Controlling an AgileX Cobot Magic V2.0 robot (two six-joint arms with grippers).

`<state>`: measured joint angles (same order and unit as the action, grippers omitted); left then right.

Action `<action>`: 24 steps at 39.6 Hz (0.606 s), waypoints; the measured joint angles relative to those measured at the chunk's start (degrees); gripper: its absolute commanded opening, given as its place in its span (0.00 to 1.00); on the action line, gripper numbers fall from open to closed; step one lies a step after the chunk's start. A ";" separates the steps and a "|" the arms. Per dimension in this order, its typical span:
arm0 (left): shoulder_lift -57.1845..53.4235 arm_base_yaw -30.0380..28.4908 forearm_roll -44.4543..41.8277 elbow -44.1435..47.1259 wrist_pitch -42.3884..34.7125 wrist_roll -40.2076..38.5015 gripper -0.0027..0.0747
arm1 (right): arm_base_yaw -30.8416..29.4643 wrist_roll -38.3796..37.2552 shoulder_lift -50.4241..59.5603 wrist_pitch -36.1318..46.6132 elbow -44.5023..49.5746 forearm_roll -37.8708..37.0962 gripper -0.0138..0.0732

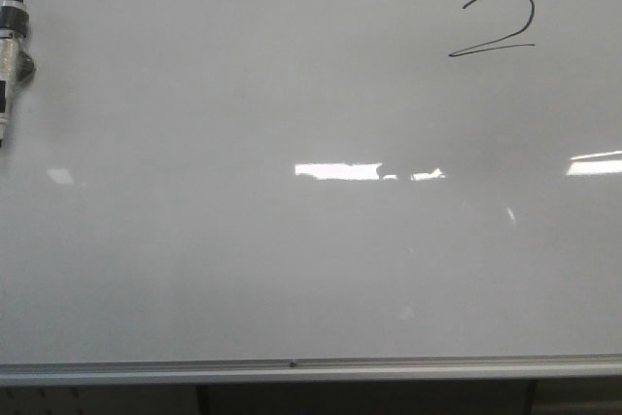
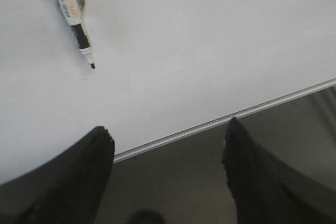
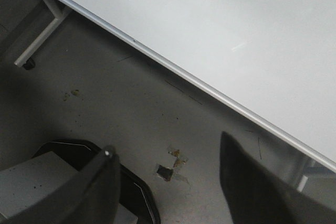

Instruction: Write number 2 on whiteboard

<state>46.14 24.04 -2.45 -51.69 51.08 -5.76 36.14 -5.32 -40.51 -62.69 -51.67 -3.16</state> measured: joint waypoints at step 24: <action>-5.78 2.27 0.40 0.00 1.77 0.00 0.04 | 0.00 -0.10 1.92 5.61 3.38 -2.57 0.15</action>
<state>40.36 26.31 -2.05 -51.69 52.86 -5.76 36.14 -5.42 -38.59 -57.08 -48.29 -5.73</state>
